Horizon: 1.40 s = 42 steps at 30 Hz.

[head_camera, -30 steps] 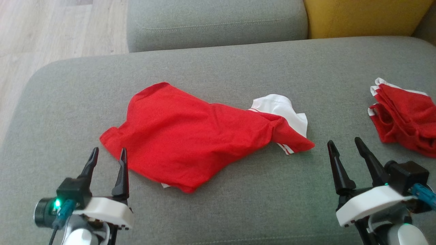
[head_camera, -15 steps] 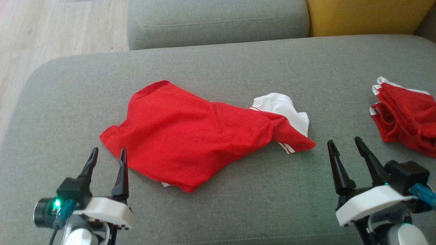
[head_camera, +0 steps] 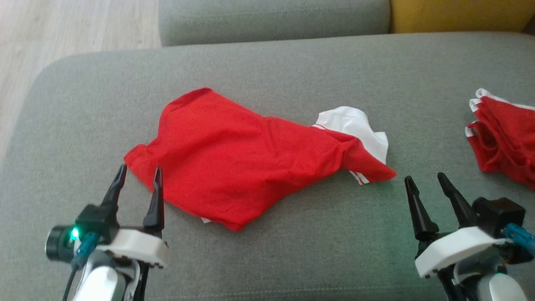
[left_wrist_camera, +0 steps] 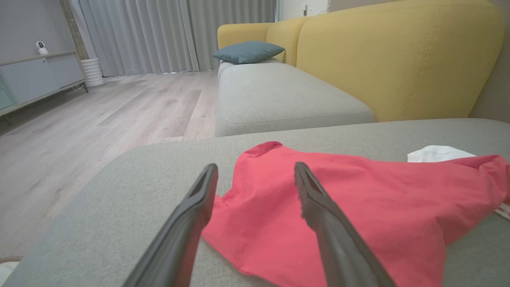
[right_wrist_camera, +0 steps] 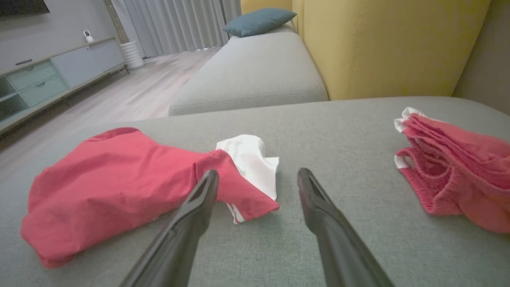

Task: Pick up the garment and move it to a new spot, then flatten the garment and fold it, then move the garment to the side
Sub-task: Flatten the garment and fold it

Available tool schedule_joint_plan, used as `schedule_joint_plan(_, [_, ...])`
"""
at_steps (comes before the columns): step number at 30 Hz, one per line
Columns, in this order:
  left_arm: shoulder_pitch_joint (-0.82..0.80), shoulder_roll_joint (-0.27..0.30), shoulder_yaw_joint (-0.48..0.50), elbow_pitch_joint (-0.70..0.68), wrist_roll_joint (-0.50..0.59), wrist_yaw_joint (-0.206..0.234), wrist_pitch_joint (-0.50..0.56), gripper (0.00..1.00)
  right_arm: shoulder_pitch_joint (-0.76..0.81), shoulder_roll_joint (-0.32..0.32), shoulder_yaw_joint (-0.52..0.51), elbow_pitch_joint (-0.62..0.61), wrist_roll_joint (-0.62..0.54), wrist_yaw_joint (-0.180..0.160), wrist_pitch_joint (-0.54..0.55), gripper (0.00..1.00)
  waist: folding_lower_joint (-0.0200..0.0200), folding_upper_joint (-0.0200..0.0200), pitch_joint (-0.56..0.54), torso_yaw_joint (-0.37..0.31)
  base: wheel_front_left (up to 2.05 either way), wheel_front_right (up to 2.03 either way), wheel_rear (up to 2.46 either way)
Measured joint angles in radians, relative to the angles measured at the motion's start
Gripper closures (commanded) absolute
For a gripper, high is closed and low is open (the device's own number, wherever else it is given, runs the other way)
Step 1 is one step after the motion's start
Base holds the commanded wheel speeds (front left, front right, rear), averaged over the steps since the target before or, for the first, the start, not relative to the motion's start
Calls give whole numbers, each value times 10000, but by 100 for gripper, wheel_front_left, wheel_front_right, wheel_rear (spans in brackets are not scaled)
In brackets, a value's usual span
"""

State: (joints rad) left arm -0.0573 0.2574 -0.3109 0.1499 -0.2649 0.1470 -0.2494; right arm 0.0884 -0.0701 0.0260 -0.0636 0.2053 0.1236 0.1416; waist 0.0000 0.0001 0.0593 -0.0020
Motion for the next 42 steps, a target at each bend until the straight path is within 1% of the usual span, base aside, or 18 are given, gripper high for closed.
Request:
schedule_joint_plan(4, [-349, -17, -56, -178, 100, 23, 0, 0, -481, -290, -59, 731, 102, 0, 15, 0, 0, 0, 352, 142, 0, 0, 0])
schedule_joint_plan(10, [-1039, -119, -288, -426, 293, 15, -2, 0, -2136, -934, -21, 2305, 389, 0, -12, 0, 0, 0, 1092, 449, 0, 0, 0])
schedule_joint_plan(16, [-1624, -374, -374, -516, 468, 10, -2, 0, -3680, -1461, 476, 4132, 727, 0, -10, 0, 0, 0, 1859, 828, 0, 0, 0])
schedule_joint_plan(19, [-1784, -462, -407, -516, 543, -23, -2, 0, -4190, -1638, 1022, 4798, 1118, 0, 255, 0, 0, 0, 2165, 998, 0, 0, 0])
schedule_joint_plan(20, [-1808, -485, -407, -516, 562, -36, -2, 0, -4318, -1685, 1195, 4966, 1264, 0, 374, 62, 0, 0, 2243, 1046, 0, 0, 0])
schedule_joint_plan(21, [-1808, -485, -407, -516, 562, -36, -2, 0, -4318, -1685, 1195, 4966, 1264, 0, 374, 100, 0, 0, 2243, 1046, 0, 0, 0])
schedule_joint_plan(24, [-1825, -558, -401, -516, 612, -67, -2, 0, -4588, -1881, 1379, 5020, 1540, 0, 240, 100, 0, 0, 2396, 1134, 0, 0, 0])
schedule_joint_plan(27, [-1851, -642, -384, -510, 629, -73, -2, 0, -4995, -2314, 1360, 4878, 1570, 0, -199, 100, 0, 0, 2430, 1124, 0, 0, 0])
schedule_joint_plan(30, [-1980, -713, -357, -506, 706, -77, -2, 0, -5511, -2702, 1273, 4684, 1551, 0, -362, 100, 0, 0, 2426, 1077, 0, 0, 0])
schedule_joint_plan(32, [-2024, -740, -336, -506, 719, -153, -4, 0, -5838, -2968, 1221, 4623, 1534, 0, -462, 100, 0, 0, 2432, 1058, 0, 0, 0])
schedule_joint_plan(33, [-2025, -771, -330, -506, 794, -165, -4, 0, -6166, -3246, 1239, 4614, 1505, 2, -466, 100, 0, 0, 2469, 1053, 0, 0, 0])
schedule_joint_plan(35, [-2042, -815, -324, -506, 821, -211, -4, 0, -6520, -3498, 1312, 4660, 1471, 2, -554, 100, 0, 0, 2539, 1065, 0, 0, 0])
schedule_joint_plan(39, [-2297, -1028, -332, -508, 878, -320, -17, 0, -7265, -3887, 1484, 5102, 1471, 2, -851, 100, 0, 0, 2754, 1159, 0, 0, 0])
schedule_joint_plan(42, [-2500, -1174, -347, -504, 955, -416, -63, 0, -7681, -4048, 1812, 5885, 1576, 2, -1012, 100, 0, 0, 2930, 1291, 0, 0, 0])
